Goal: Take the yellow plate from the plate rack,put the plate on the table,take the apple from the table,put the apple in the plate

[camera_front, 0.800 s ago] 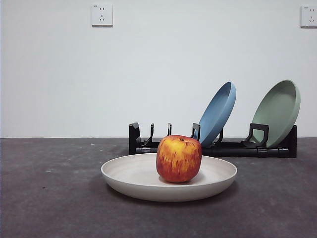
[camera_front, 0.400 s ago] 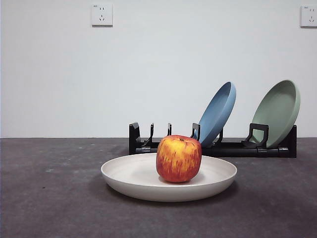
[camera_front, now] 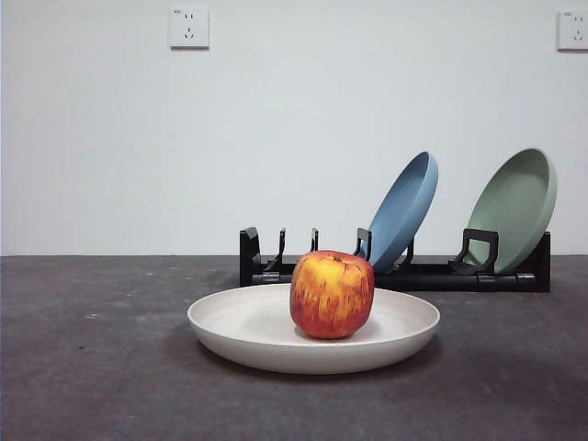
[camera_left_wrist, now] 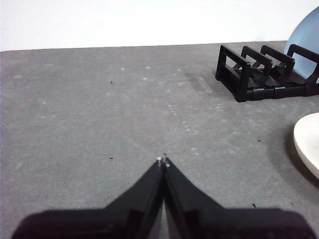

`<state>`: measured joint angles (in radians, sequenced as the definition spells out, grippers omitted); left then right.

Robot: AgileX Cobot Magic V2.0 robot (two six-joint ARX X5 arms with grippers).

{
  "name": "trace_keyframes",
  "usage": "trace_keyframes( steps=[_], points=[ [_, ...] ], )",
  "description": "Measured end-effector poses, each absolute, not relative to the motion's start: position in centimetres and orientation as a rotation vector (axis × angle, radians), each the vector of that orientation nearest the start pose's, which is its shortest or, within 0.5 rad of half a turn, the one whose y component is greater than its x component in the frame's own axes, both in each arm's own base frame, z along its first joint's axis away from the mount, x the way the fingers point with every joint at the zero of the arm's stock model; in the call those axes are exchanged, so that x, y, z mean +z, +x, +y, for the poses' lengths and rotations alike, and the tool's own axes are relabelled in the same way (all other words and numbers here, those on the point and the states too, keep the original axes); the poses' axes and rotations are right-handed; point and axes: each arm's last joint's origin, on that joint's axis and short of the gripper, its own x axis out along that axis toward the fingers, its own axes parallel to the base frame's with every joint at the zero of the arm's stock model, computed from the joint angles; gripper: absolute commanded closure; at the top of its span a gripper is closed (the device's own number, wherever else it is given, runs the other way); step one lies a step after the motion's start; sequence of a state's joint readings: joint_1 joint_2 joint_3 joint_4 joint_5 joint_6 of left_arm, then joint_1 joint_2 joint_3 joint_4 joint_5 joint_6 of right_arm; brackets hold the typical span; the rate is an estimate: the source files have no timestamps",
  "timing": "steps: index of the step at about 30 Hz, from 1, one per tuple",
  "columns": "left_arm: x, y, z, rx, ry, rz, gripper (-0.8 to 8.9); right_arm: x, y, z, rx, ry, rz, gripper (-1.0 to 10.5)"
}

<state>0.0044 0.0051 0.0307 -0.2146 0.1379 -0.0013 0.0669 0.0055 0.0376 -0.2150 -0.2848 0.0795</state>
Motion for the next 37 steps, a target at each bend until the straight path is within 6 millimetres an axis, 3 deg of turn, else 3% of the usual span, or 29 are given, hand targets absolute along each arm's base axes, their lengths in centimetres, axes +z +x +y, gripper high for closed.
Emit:
trace_keyframes(
  steps=[37],
  points=[
    [15.30, 9.41, -0.36, -0.133, -0.014, 0.189, 8.16, 15.54, 9.21, 1.43, 0.336, 0.164, 0.208, 9.5]
  ],
)
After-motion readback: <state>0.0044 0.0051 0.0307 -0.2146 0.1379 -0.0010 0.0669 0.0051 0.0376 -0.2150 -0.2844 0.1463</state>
